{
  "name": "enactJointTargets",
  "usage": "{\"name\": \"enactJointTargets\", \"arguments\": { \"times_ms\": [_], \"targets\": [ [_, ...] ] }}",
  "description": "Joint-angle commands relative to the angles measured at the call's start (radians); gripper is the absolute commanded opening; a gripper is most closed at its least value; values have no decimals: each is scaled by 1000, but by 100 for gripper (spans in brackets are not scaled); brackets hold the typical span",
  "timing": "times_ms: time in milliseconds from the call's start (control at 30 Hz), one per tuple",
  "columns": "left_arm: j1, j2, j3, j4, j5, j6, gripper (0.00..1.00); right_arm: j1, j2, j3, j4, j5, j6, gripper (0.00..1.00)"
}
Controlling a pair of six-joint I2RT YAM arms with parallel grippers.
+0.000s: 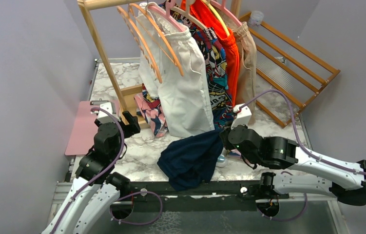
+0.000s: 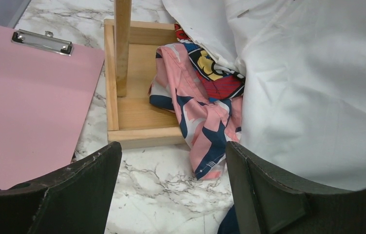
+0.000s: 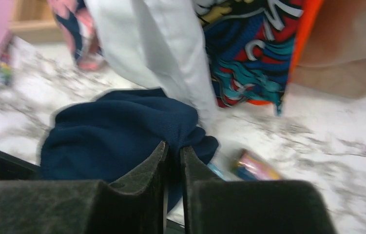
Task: Place the shorts on the hanger
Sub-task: Adjust the shorts at the center of the board.
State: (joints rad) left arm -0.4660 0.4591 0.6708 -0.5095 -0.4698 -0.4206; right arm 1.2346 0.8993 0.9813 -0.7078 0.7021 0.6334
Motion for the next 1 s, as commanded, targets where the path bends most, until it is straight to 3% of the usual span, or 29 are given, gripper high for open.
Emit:
{"name": "enactJointTargets", "arguments": {
  "times_ms": [0,67,133,167,267,333,433,500,700,967],
  "targets": [
    [4,5,-14,28,44,3,81,-4,-37,19,-194,21,62,35],
    [4,11,-14,30,49,3,81,-4,-49,43,-139,-63,-48,63],
    [4,13,-16,31,51,3,81,-4,-51,83,-97,-127,-138,84],
    [4,12,-16,30,51,4,81,-4,-48,100,-78,-146,-179,87],
    [4,10,-16,30,46,3,81,-4,-30,142,0,-269,-317,88],
    [4,11,-16,30,44,5,81,-4,8,168,53,-431,-395,87],
    [4,15,-15,31,42,5,81,0,104,161,130,-655,-423,78],
    [4,20,-14,30,41,6,81,31,151,86,239,-712,-413,74],
    [5,24,-14,26,42,6,81,255,391,40,397,-562,-397,71],
    [6,22,-14,26,42,8,81,266,602,-4,514,-446,-304,74]
  ]
}}
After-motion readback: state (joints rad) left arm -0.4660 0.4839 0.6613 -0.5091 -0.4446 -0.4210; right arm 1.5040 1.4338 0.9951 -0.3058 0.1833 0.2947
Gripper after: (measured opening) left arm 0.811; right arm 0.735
